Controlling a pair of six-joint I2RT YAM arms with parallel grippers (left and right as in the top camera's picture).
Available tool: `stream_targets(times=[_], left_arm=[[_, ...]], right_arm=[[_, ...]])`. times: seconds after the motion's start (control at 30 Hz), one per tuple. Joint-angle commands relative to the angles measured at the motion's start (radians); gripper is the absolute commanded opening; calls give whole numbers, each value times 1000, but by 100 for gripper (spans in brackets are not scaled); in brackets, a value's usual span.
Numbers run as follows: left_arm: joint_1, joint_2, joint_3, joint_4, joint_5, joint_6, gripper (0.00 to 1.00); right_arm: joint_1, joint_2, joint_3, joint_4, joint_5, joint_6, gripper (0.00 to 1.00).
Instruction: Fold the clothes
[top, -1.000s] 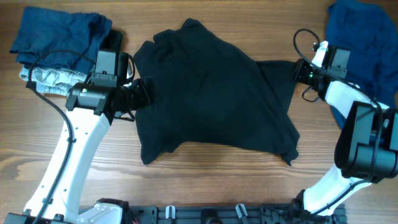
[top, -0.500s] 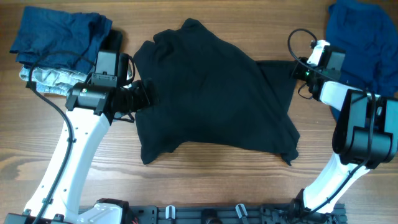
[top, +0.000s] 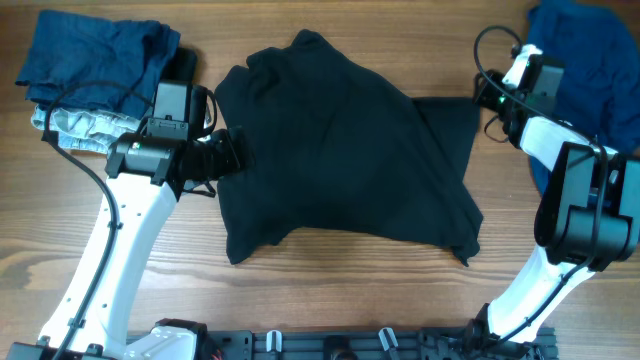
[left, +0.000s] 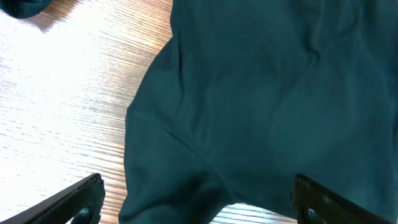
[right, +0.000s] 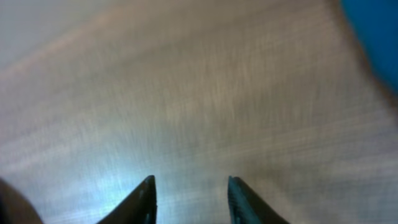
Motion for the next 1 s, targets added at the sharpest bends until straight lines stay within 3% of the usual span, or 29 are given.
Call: stream_targets(times=[0.0,0.1,0.23,0.43,0.63,0.73,0.97], left_arm=[[2,0,6,6,-18,16,97],[2,0,6,8,-18,16,97],[2,0,6,6,-18,16,97],[2,0,5,5,-18,16,97],[2,0,6,6,-18,16,98],[2,0,6,6,-18,16,98],[2,0,6,14,-48,16,97]], right_arm=[[-1,11,10,-49,-65,-45,49],[2,11,10,-84,-65,-97,54],[22,33,10,-95,-64,-127,52],[54,65,10,-132,-53,-126,24],[57,66,10,-146,-49,-125,5],[57,66,10,-130,-22,-122,4],[57,67,10,98,109,-122,4]])
